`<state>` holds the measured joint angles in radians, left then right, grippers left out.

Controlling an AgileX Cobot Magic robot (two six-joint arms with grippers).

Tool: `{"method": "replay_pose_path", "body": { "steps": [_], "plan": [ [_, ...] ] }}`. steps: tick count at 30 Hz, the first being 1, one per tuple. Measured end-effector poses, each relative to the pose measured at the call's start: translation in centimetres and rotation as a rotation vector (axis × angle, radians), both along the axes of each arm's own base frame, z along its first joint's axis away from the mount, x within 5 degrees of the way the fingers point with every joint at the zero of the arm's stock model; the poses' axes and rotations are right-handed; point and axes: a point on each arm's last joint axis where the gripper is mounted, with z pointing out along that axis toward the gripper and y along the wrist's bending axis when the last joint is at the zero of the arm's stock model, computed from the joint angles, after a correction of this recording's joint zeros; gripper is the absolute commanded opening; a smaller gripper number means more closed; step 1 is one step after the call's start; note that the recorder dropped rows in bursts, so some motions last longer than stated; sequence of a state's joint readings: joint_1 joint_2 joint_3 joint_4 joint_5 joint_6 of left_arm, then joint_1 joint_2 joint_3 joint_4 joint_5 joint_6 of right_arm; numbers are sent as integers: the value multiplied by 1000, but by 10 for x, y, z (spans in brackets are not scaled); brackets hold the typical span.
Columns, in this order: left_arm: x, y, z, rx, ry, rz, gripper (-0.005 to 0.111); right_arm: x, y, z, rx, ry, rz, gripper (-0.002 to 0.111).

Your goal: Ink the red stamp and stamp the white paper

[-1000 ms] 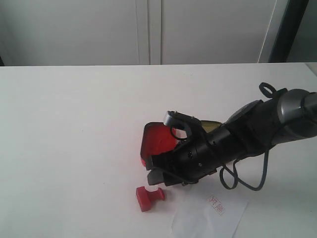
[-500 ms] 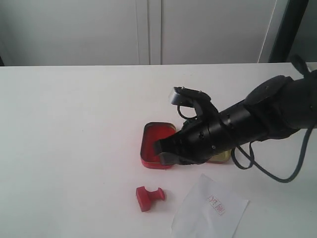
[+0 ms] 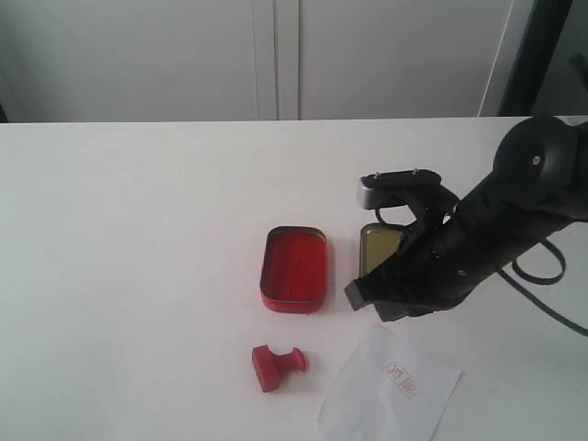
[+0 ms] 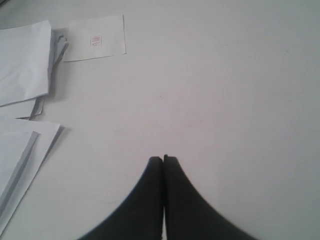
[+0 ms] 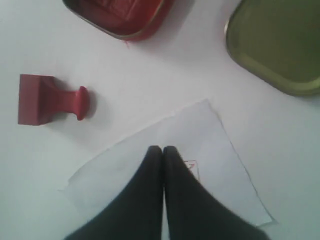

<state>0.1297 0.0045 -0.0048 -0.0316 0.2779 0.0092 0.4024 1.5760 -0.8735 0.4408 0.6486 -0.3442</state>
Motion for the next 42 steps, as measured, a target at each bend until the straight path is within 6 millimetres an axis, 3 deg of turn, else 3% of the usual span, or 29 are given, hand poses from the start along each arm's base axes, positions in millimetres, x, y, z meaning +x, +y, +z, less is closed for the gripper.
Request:
{"method": "replay_pose_path", "body": {
  "steps": [13, 27, 32, 42],
  "plan": [
    [0, -3, 0, 0, 0, -64, 0, 2, -56, 20, -96, 6, -169, 0],
    [0, -4, 0, 0, 0, -70, 0, -20, -101, 55, -163, -54, -370, 0],
    [0, -4, 0, 0, 0, -70, 0, -35, -107, 73, -177, -147, -388, 0],
    [0, -4, 0, 0, 0, -70, 0, -93, -117, 96, -151, -390, -404, 0]
  ]
}}
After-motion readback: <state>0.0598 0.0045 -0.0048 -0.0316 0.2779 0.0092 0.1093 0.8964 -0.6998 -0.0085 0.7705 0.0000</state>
